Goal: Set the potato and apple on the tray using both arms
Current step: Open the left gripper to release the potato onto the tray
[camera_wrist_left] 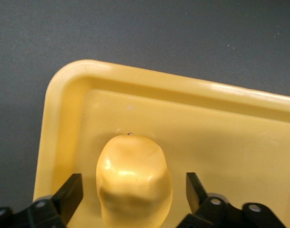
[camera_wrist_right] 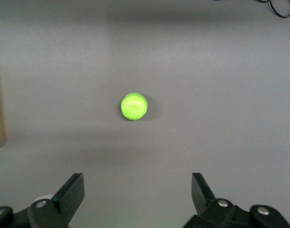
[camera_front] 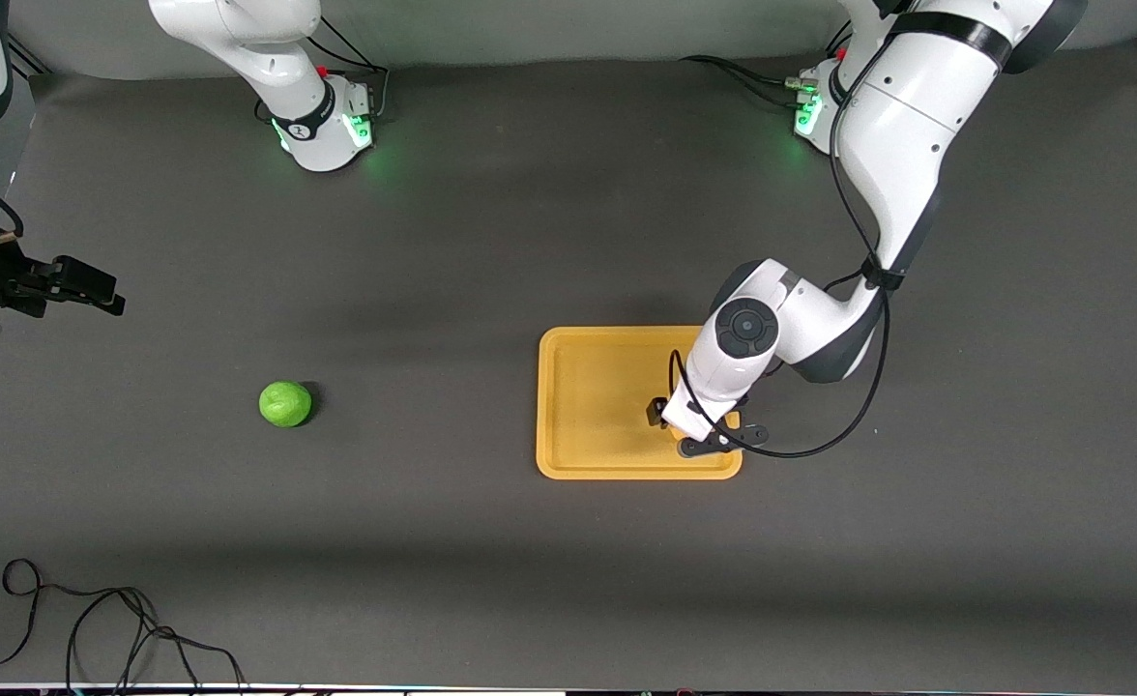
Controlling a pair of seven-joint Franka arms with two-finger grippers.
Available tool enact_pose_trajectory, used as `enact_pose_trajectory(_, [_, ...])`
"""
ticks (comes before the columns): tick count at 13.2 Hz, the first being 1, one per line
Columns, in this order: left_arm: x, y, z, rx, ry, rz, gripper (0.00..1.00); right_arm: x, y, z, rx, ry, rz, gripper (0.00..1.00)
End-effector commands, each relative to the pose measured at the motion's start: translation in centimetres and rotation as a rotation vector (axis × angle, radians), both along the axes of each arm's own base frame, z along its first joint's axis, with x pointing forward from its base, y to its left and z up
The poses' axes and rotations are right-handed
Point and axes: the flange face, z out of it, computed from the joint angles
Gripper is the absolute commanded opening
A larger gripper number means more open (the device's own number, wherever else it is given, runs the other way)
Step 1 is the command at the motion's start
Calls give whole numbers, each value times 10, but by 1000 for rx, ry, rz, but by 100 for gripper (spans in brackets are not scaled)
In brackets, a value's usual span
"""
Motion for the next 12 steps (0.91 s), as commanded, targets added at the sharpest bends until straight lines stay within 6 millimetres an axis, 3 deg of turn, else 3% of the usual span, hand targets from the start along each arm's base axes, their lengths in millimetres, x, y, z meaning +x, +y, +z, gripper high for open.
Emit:
enact_pose_trajectory(1, [12, 0, 27, 32, -26, 12, 98, 6, -1, 2, 11, -11, 7, 100])
enact_pose_trajectory(2, [18, 3, 43, 55, -14, 16, 99, 8, 0, 0, 12, -14, 7, 100])
enact_pose_trajectory(5, [31, 14, 132, 136, 41, 24, 100, 22, 4, -14, 13, -28, 11, 100])
enact_pose_trajectory(7, [36, 37, 195, 130, 94, -45, 100, 36, 16, -35, 34, -41, 27, 100])
enact_pose_trajectory(9, [46, 86, 246, 114, 152, -123, 98, 46, 44, -67, 27, -26, 65, 100])
enact_pose_trajectory(12, [43, 177, 316, 108, 209, -229, 96, 45, 48, -132, 31, -59, 38, 100])
